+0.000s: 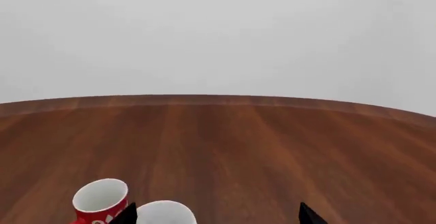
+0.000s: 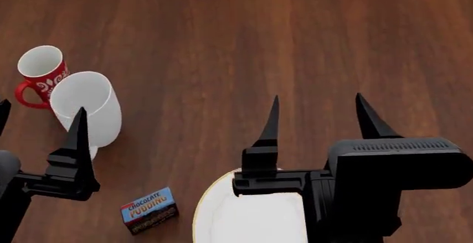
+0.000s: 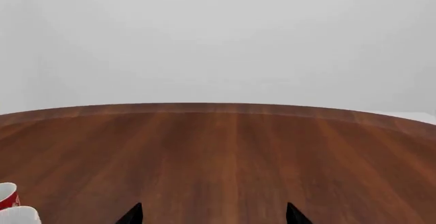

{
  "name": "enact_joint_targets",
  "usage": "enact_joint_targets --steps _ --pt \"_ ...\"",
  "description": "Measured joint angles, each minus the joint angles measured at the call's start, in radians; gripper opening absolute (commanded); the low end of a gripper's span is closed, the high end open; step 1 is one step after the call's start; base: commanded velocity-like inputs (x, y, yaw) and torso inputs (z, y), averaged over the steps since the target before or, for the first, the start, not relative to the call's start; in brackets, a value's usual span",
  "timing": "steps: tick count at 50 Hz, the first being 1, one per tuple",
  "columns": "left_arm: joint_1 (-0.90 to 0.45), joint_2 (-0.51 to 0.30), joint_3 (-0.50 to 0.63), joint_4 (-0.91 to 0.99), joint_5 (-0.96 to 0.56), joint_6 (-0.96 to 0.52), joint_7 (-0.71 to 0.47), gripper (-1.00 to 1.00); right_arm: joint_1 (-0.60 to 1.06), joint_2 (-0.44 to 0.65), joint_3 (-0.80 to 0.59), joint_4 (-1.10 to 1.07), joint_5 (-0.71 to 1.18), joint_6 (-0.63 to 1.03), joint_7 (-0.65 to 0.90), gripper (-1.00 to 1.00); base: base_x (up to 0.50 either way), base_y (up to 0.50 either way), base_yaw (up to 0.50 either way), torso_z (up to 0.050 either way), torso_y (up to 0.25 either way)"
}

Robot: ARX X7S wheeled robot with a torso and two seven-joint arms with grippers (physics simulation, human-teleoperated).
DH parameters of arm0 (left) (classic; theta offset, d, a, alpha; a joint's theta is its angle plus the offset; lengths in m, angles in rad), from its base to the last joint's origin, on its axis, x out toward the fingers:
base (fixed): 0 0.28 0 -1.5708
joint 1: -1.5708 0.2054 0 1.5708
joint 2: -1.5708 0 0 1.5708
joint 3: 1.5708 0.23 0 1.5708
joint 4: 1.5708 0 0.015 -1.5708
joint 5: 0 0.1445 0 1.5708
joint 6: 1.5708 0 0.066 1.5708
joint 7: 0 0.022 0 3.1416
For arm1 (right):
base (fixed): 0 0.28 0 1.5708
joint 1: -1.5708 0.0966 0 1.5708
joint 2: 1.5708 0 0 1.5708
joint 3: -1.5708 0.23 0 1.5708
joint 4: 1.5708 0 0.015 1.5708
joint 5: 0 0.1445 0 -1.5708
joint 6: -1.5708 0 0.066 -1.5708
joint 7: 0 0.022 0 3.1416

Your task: Put the white mug on the plate.

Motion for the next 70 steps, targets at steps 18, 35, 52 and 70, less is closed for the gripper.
enact_joint_targets --steps 18,35,52,70 --pt "0.004 -0.006 0.012 -0.005 -0.006 -0.005 -0.009 1.00 -0.005 0.009 -0.005 0.001 0.009 -0.003 0.010 1.00 0.00 0.00 0.00 0.000 -0.035" --pt "-0.010 -0.012 0.027 -0.008 -0.012 -0.057 -0.035 1.00 -0.015 0.014 -0.006 0.023 0.015 -0.026 0.014 1.00 0.00 0.00 0.00 0.000 0.000" --pt "-0.052 -0.014 0.035 -0.026 -0.030 -0.167 -0.081 1.00 -0.027 0.018 -0.003 0.045 0.025 -0.051 0.016 1.00 0.00 0.00 0.00 0.000 0.000" --pt "-0.114 -0.006 0.033 -0.105 -0.052 -0.248 -0.112 1.00 -0.039 0.023 0.000 0.063 0.035 -0.074 0.020 1.00 0.00 0.00 0.00 0.000 0.000"
